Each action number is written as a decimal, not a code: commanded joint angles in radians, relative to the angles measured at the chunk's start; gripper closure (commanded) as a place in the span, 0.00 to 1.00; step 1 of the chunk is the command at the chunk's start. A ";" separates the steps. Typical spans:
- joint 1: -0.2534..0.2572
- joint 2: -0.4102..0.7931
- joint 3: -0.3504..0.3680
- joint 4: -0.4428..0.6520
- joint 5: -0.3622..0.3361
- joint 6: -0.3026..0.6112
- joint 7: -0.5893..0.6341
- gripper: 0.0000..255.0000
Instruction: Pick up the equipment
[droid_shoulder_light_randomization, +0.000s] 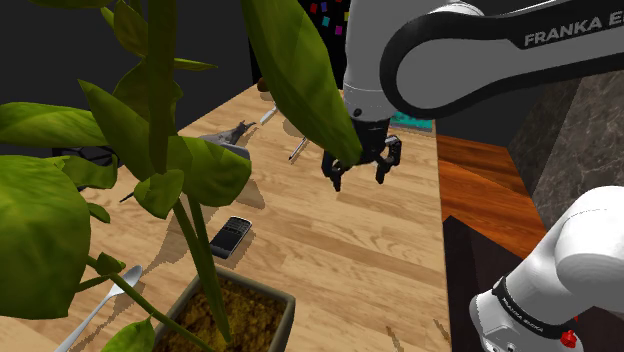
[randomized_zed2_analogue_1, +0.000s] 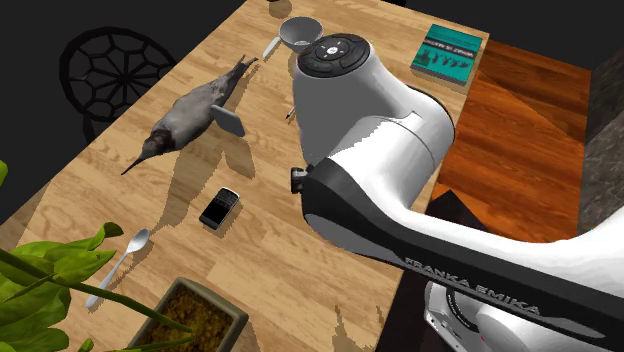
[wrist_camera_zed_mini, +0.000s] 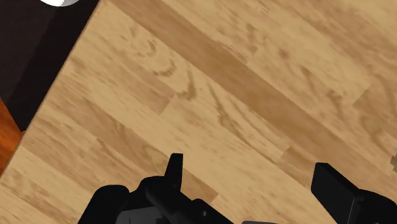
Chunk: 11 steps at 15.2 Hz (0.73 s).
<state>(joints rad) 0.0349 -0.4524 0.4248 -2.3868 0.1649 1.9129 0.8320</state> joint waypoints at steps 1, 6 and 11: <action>-0.007 0.062 0.046 0.031 -0.004 0.034 0.082 0.00; -0.029 0.256 0.156 0.150 -0.069 0.103 0.303 0.00; -0.023 0.487 0.228 0.309 -0.211 0.137 0.548 0.00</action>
<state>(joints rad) 0.0088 -0.0173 0.6410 -2.1142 -0.0112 2.0436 1.3236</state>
